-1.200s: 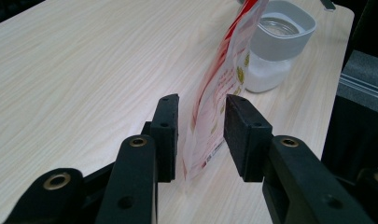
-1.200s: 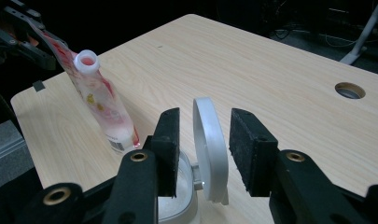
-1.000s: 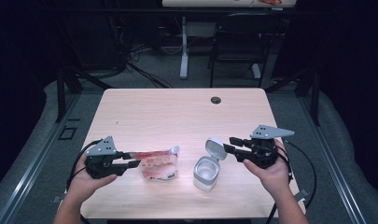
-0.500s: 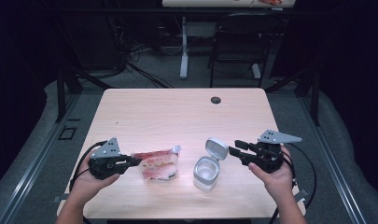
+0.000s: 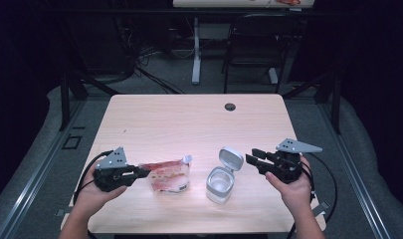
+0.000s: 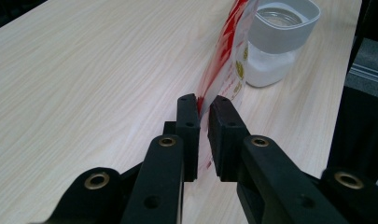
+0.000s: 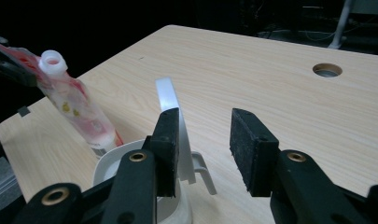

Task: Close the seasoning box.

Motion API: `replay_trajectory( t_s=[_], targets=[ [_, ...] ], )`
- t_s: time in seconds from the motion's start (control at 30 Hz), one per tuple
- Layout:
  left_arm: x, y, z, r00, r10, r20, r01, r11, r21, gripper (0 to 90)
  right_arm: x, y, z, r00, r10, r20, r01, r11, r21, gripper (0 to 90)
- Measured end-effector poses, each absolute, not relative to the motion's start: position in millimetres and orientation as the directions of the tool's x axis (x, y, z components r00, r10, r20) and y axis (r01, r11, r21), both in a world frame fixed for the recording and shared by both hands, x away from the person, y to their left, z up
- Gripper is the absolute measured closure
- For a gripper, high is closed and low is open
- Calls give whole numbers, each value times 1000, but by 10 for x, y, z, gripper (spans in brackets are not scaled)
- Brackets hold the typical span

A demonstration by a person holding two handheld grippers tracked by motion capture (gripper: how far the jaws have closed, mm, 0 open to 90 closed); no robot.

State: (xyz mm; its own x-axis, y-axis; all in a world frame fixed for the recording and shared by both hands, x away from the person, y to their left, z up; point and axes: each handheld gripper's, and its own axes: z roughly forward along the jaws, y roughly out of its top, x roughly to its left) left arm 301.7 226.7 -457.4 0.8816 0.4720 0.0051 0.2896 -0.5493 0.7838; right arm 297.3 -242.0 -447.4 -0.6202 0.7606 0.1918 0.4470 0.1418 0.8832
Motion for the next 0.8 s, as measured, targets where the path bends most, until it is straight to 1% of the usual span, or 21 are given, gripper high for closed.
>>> replay_trajectory(
  t_s=[0.23,0.47,0.8],
  targets=[
    [3019,2292,-4575,879,476,-11,300,-535,790,789,3010,-2467,-4539,-588,781,211,459,107,882,684],
    [3024,2298,-4606,879,477,-25,311,-532,788,755,3071,-2494,-4646,-537,814,223,476,74,876,791],
    [3028,2313,-4599,878,477,-27,310,-527,791,728,3148,-2468,-4759,-507,828,239,499,56,865,856]
  ],
)
